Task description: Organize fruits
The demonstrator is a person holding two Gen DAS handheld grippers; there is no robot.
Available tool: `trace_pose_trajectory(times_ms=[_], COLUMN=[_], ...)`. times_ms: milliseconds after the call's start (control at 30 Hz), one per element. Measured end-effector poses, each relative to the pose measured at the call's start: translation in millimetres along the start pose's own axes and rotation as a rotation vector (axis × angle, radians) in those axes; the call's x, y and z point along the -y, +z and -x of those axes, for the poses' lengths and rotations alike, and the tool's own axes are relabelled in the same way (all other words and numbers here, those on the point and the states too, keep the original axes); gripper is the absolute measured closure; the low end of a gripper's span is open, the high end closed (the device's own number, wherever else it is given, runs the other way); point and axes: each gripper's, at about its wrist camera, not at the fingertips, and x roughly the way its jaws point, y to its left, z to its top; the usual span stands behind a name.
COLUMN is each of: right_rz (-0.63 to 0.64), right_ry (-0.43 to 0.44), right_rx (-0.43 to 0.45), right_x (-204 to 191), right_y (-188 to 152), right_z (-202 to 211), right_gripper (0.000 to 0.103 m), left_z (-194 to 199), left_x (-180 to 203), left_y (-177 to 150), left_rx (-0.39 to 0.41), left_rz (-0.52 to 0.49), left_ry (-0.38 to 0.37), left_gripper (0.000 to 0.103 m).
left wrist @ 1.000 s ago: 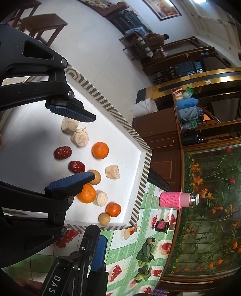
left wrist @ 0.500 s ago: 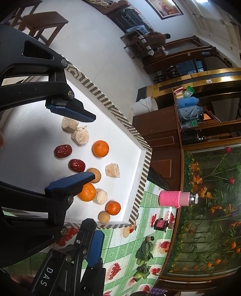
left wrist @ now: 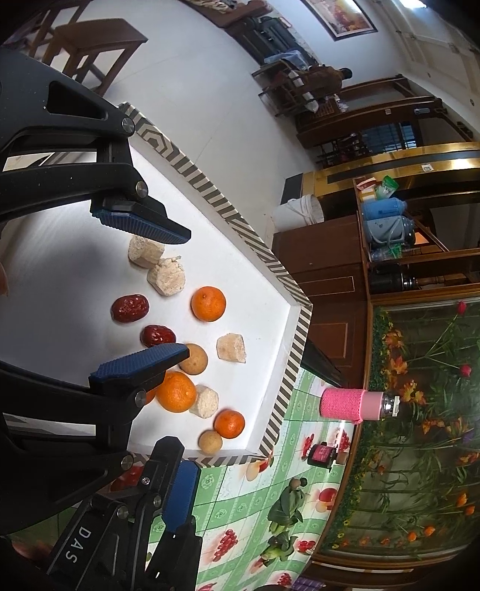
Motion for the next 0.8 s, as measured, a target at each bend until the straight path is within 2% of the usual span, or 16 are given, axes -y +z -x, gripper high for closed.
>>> trace_pose_trajectory(times_ms=[800], right_rz=[0.003], right_ry=[0.004], right_rx=[-0.013], right_x=[1.2], right_y=[1.7], right_z=[-8.0], right_gripper=[0.075], left_z=[-5.9], left_x=[-3.2], left_y=[2.6], left_rx=[-0.012], left_rz=[0.016], left_ry=[0.008], left_gripper=[0.047])
